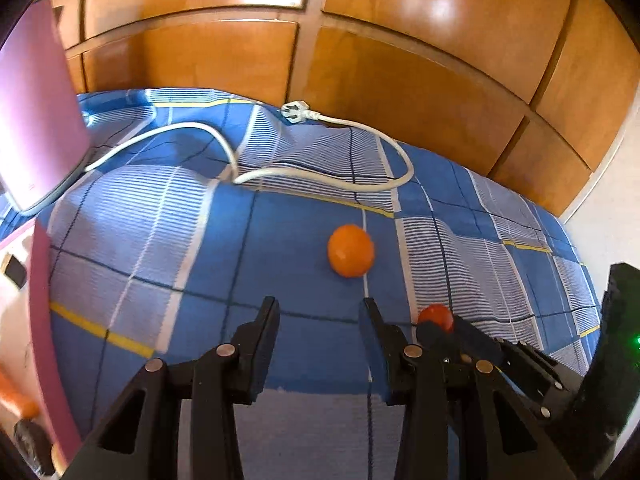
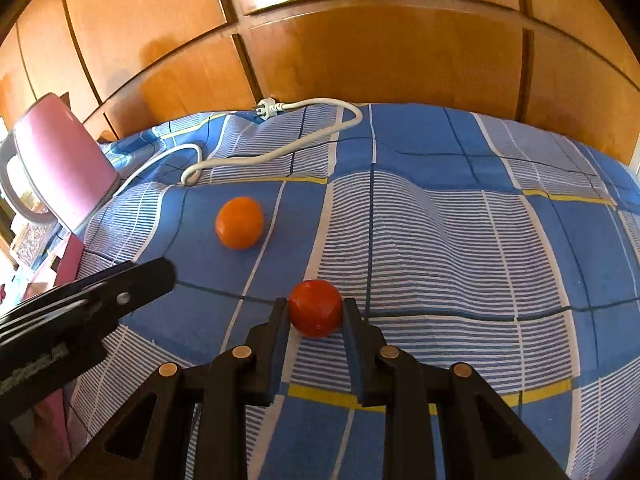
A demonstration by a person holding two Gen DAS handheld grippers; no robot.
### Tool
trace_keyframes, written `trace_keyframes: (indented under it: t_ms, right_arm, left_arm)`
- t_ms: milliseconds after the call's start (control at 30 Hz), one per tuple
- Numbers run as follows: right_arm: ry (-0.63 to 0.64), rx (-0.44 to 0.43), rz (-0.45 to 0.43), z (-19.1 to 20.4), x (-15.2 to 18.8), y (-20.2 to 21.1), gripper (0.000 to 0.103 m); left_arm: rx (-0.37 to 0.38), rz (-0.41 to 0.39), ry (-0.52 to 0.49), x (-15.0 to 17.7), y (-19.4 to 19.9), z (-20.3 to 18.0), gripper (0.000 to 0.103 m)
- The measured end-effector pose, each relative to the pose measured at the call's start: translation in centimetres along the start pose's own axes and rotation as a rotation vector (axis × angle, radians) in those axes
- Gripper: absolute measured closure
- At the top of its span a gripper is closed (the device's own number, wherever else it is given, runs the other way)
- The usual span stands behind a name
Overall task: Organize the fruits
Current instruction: 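Grasp the red tomato with the right tool while the left tool grasps the small orange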
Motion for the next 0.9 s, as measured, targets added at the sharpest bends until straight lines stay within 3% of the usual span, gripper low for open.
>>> trace_keyframes:
  t_ms: [267,633,733,900]
  right_arm:
    - [-0.004,-0.006,-0.004,-0.3,0.0,0.0,0.077]
    - [-0.022,-0.018,-0.007,-0.4,0.0,0.0,0.077]
    - [-0.023,-0.017,-0.008,-0.4,0.0,0.0,0.077]
    - [-0.031,-0.019,-0.01,-0.5,0.0,0.0,0.077]
  left_arm:
    - [0.039,0.036,0.011,-1.6,-2.6,-1.0,0.061]
    - [0.03,0.07,-0.012,-3.1,-6.0,-2.0,0.062]
    - [0.021,0.064,-0.024,-3.2,-6.7,-2.1,0.07]
    - [0.016,0.053,-0.01,-2.5,-5.9,-1.4,0.071]
Point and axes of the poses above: each gripper's, at about its wrist camera, not at the fingertips, and y roughly against the way its jaws point, z to its left, x to its underside, the point moved 8 cm from there along -y, roughly the way its jaws point, and after that the axes turned 2 degrees about -x, right-handed, at the moved point
